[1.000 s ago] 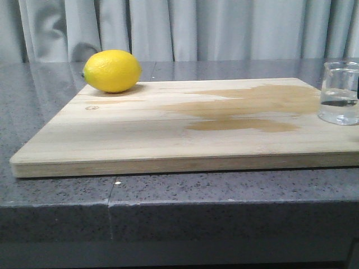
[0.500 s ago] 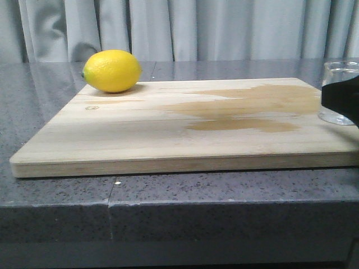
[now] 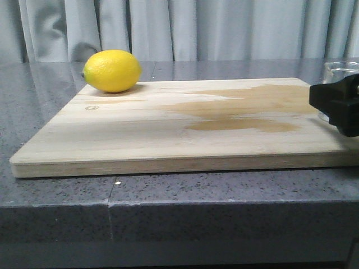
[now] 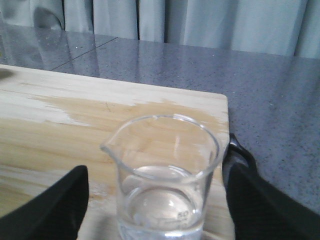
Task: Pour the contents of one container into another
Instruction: 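Reach the right gripper to the glass beaker and grasp it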
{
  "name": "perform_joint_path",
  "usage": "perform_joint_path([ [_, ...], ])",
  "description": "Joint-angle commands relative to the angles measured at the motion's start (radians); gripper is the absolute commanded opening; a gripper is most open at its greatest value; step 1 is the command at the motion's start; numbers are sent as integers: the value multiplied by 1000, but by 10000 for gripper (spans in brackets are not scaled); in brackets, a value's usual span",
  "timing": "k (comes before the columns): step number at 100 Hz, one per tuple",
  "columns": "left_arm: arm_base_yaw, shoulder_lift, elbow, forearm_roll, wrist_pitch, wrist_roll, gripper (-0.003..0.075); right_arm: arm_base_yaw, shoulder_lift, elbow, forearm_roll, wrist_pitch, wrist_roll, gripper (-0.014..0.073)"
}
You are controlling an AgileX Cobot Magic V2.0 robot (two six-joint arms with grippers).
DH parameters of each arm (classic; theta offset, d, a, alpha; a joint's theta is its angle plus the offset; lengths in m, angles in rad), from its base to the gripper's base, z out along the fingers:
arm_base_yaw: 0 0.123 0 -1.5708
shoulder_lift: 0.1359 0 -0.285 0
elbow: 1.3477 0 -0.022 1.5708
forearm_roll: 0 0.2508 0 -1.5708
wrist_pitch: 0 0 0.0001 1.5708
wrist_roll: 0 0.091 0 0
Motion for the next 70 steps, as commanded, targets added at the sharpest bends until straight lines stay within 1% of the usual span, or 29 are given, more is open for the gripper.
perform_joint_path([
  [1, -5, -40, -34, -65, 2, -9, -20, 2, 12, -24, -17, -129, 2, 516],
  [24, -5, -40, -34, -63, 2, -9, -20, 2, 54, -27, -17, -213, 2, 516],
  [70, -5, -40, -34, -61, 18, -9, -20, 2, 90, -36, -11, -230, 2, 516],
])
